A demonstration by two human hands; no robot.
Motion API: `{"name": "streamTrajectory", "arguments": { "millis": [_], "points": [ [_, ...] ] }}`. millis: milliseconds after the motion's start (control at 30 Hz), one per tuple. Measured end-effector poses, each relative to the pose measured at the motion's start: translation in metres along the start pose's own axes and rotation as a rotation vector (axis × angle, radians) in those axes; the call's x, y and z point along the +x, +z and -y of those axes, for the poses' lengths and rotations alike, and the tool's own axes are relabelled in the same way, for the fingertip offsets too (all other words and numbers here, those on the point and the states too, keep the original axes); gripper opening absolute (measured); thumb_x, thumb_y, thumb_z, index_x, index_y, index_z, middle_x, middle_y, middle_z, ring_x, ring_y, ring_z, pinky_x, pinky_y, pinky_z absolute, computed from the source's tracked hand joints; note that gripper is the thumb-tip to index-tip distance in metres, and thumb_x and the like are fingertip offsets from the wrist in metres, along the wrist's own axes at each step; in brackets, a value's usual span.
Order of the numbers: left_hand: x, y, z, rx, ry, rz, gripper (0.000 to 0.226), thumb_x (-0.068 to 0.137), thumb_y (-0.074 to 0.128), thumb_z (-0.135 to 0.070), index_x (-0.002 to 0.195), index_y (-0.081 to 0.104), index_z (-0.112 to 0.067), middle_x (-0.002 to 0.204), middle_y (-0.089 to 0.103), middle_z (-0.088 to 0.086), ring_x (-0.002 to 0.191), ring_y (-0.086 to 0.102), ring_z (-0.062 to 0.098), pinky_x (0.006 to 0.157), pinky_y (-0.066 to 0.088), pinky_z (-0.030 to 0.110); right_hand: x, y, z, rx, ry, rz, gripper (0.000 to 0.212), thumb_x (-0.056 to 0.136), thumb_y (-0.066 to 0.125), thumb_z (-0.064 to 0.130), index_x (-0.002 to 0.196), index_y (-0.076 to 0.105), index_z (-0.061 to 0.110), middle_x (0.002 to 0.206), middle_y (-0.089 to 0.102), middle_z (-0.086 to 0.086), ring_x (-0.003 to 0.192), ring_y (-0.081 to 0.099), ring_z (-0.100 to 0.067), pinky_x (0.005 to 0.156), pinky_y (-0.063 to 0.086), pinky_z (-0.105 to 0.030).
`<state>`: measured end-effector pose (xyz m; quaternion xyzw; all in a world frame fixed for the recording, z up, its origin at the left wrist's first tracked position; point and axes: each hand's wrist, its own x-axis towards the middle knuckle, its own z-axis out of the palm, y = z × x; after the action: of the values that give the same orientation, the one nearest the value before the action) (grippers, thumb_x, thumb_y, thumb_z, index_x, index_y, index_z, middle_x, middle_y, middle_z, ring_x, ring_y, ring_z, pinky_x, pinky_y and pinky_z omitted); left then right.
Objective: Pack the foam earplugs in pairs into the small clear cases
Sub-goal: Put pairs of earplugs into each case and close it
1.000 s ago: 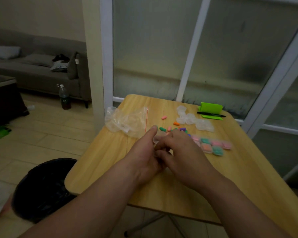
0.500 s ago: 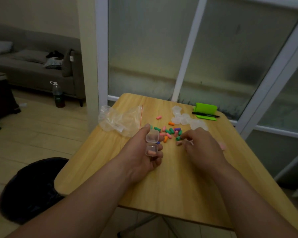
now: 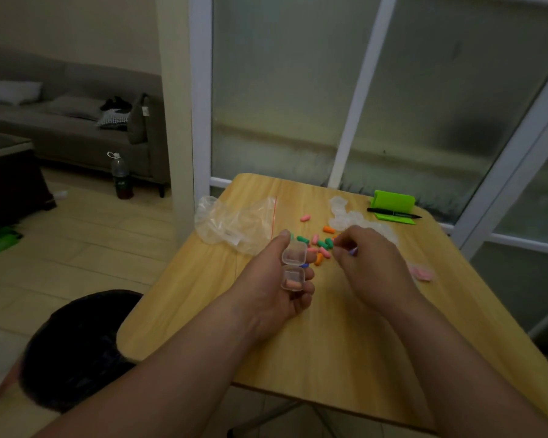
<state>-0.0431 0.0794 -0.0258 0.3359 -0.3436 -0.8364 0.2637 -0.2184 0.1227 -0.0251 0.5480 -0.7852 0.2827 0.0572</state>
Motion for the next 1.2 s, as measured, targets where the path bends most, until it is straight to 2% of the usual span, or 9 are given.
{"name": "streamTrajectory", "arguments": {
  "millis": [100, 200, 367, 500, 600, 733, 900, 1133, 1200],
  "points": [
    [0.000, 0.001, 0.001, -0.002, -0.004, 0.013, 0.056, 0.103, 0.041, -0.063, 0.114, 0.065, -0.014, 0.071, 0.051, 0.001, 0.060, 0.042, 0.012, 0.056, 0.037, 0.025, -0.009, -0.015, 0.015, 0.292, 0.002, -0.036, 0.020, 0.102, 0.067, 0.024, 0.121, 0.068, 0.030, 0.100, 0.067, 0.013, 0.088, 0.060, 0.001, 0.072, 0.043, -0.016],
    [0.000, 0.002, 0.002, -0.010, -0.009, 0.031, 0.057, 0.103, 0.041, -0.064, 0.114, 0.066, -0.015, 0.071, 0.051, 0.001, 0.060, 0.041, 0.012, 0.057, 0.037, 0.025, -0.019, -0.025, 0.028, 0.343, -0.061, -0.023, 0.023, 0.104, 0.063, 0.024, 0.125, 0.071, 0.031, 0.105, 0.070, 0.017, 0.095, 0.061, 0.007, 0.075, 0.043, -0.011],
    [0.003, 0.002, 0.006, -0.011, 0.001, 0.059, 0.054, 0.102, 0.043, -0.065, 0.115, 0.065, -0.017, 0.073, 0.051, 0.000, 0.062, 0.039, 0.012, 0.056, 0.039, 0.026, -0.034, -0.028, 0.038, 0.423, -0.079, 0.024, 0.004, 0.102, 0.068, 0.029, 0.103, 0.068, 0.033, 0.090, 0.067, 0.013, 0.083, 0.061, 0.001, 0.068, 0.044, -0.017],
    [0.003, 0.005, 0.009, -0.022, 0.000, 0.050, 0.058, 0.102, 0.044, -0.064, 0.122, 0.068, -0.015, 0.076, 0.058, 0.002, 0.064, 0.042, 0.013, 0.058, 0.041, 0.026, -0.041, -0.026, 0.042, 0.484, -0.063, 0.059, 0.007, 0.100, 0.070, 0.028, 0.097, 0.064, 0.031, 0.080, 0.065, 0.009, 0.072, 0.061, -0.002, 0.060, 0.047, -0.015],
    [0.001, 0.008, 0.009, -0.010, -0.008, 0.084, 0.054, 0.105, 0.038, -0.062, 0.112, 0.066, -0.016, 0.066, 0.055, -0.001, 0.056, 0.043, 0.010, 0.062, 0.039, 0.028, -0.047, -0.023, 0.044, 0.465, -0.063, 0.078, 0.010, 0.099, 0.071, 0.027, 0.096, 0.063, 0.031, 0.082, 0.067, 0.009, 0.074, 0.063, 0.001, 0.059, 0.048, -0.014],
    [0.007, 0.008, 0.011, -0.058, 0.007, 0.105, 0.063, 0.105, 0.037, -0.061, 0.136, 0.064, -0.012, 0.066, 0.044, -0.001, 0.048, 0.035, 0.008, 0.063, 0.037, 0.028, -0.052, -0.016, 0.043, 0.407, -0.095, 0.104, 0.010, 0.096, 0.075, 0.029, 0.095, 0.066, 0.031, 0.091, 0.069, 0.013, 0.082, 0.063, 0.003, 0.065, 0.046, -0.014],
    [0.006, 0.010, 0.010, -0.103, -0.007, 0.124, 0.055, 0.107, 0.039, -0.058, 0.095, 0.069, -0.014, 0.063, 0.039, -0.003, 0.054, 0.026, 0.008, 0.063, 0.034, 0.026, -0.049, -0.011, 0.036, 0.292, -0.120, 0.067, 0.012, 0.092, 0.078, 0.036, 0.094, 0.066, 0.036, 0.102, 0.054, 0.015, 0.091, 0.052, 0.002, 0.073, 0.038, -0.018],
    [0.006, 0.010, 0.007, -0.113, -0.030, 0.106, 0.049, 0.105, 0.041, -0.060, 0.113, 0.061, -0.016, 0.060, 0.044, -0.005, 0.047, 0.032, 0.007, 0.057, 0.037, 0.024, -0.049, -0.011, 0.034, 0.315, -0.088, 0.112, 0.011, 0.090, 0.078, 0.036, 0.091, 0.067, 0.037, 0.103, 0.054, 0.014, 0.089, 0.054, -0.001, 0.073, 0.040, -0.023],
    [0.005, 0.009, 0.006, -0.090, -0.031, 0.104, 0.048, 0.106, 0.039, -0.060, 0.106, 0.061, -0.017, 0.056, 0.044, -0.005, 0.046, 0.037, 0.007, 0.054, 0.036, 0.023, -0.046, -0.014, 0.032, 0.386, -0.062, 0.086, 0.008, 0.093, 0.074, 0.031, 0.092, 0.068, 0.036, 0.100, 0.059, 0.013, 0.083, 0.056, -0.002, 0.069, 0.039, -0.024]
  ]
}}
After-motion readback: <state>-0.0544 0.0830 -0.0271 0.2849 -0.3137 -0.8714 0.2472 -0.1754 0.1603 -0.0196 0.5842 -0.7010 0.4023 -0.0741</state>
